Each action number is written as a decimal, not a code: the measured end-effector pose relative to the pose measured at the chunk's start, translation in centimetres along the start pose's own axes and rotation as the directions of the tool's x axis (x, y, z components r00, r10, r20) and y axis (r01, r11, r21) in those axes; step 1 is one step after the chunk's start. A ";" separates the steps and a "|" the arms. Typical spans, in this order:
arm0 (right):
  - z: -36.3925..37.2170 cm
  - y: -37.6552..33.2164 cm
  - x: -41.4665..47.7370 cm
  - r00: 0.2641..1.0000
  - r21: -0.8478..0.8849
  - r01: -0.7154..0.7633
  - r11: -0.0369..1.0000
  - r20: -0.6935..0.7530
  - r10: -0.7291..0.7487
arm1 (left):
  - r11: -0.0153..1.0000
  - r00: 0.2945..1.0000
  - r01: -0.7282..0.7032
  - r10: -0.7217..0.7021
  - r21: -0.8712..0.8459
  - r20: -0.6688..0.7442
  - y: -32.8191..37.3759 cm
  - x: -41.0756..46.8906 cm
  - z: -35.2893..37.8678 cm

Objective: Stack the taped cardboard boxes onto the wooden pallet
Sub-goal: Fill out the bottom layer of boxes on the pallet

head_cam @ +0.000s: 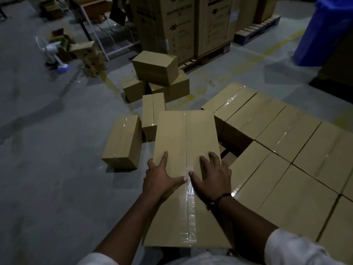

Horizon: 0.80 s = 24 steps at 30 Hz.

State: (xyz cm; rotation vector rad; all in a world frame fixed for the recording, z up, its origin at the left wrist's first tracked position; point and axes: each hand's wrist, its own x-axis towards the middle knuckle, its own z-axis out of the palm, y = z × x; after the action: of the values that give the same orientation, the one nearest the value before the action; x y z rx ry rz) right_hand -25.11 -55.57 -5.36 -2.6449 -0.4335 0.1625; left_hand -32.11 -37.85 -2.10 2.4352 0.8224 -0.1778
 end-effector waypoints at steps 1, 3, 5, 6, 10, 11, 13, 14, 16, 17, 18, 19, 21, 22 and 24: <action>0.6 -1.1 1.0 1.000 -0.002 -0.023 1.000 -0.003 0.023 | 1.000 1.000 -0.020 0.020 -0.005 0.015 -0.8 1.7 -0.7; 1.8 -3.1 3.0 0.997 0.000 -0.072 0.997 -0.002 0.072 | 0.998 0.997 -0.058 0.059 -0.011 0.047 -2.0 4.8 -2.0; 3.0 -5.1 5.0 0.992 0.011 -0.126 0.992 -0.017 0.126 | 0.995 0.991 -0.099 0.099 0.001 0.091 -2.9 8.3 -3.6; 3.6 -5.9 5.9 0.989 0.015 -0.142 0.990 -0.027 0.142 | 0.993 0.987 -0.119 0.117 0.012 0.108 -3.0 9.9 -4.3; 5.1 -7.2 8.9 0.977 0.028 -0.208 0.978 -0.043 0.209 | 0.975 0.968 -0.207 0.193 0.077 0.159 -2.7 15.3 -5.9; 5.4 -7.2 9.5 0.973 0.026 -0.225 0.974 -0.040 0.226 | 0.969 0.961 -0.234 0.219 0.078 0.170 -2.7 16.5 -5.9; 5.9 -7.0 10.5 0.964 0.010 -0.261 0.965 -0.050 0.261 | 0.959 0.946 -0.277 0.260 0.063 0.193 -2.4 18.5 -5.7; 6.2 -6.7 11.0 0.960 -0.001 -0.275 0.961 -0.063 0.274 | 0.955 0.940 -0.291 0.275 0.054 0.204 -2.1 19.4 -5.4; 6.6 -6.0 12.0 0.951 -0.004 -0.300 0.954 -0.083 0.298 | 0.951 0.930 -0.306 0.288 0.047 0.230 -1.2 21.1 -4.8; 6.9 -5.6 12.7 0.948 0.001 -0.308 0.951 -0.085 0.307 | 0.949 0.926 -0.311 0.290 0.052 0.240 -0.7 22.0 -4.5; 7.1 -5.1 13.3 0.945 0.009 -0.318 0.948 -0.083 0.317 | 0.948 0.923 -0.314 0.291 0.058 0.250 -0.2 22.9 -4.1; 7.3 -4.5 14.0 0.940 0.018 -0.331 0.943 -0.078 0.332 | 0.946 0.920 -0.317 0.290 0.064 0.263 0.3 23.7 -3.8; 7.4 -3.3 15.3 0.926 0.037 -0.367 0.930 -0.076 0.369 | 0.945 0.913 -0.321 0.291 0.064 0.286 1.6 25.2 -2.9; 7.5 -2.7 15.8 0.920 0.050 -0.381 0.923 -0.080 0.384 | 0.942 0.908 -0.328 0.295 0.065 0.297 2.2 25.7 -2.5; 7.5 -1.6 16.8 0.912 0.073 -0.396 0.915 -0.087 0.401 | 0.935 0.898 -0.347 0.308 0.074 0.316 3.3 26.8 -1.5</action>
State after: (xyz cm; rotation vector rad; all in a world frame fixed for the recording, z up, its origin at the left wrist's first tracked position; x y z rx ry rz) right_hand -11.10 -45.59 -12.02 -2.6418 0.1496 0.1640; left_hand -8.71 -25.23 -7.12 2.5380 0.2660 -0.4703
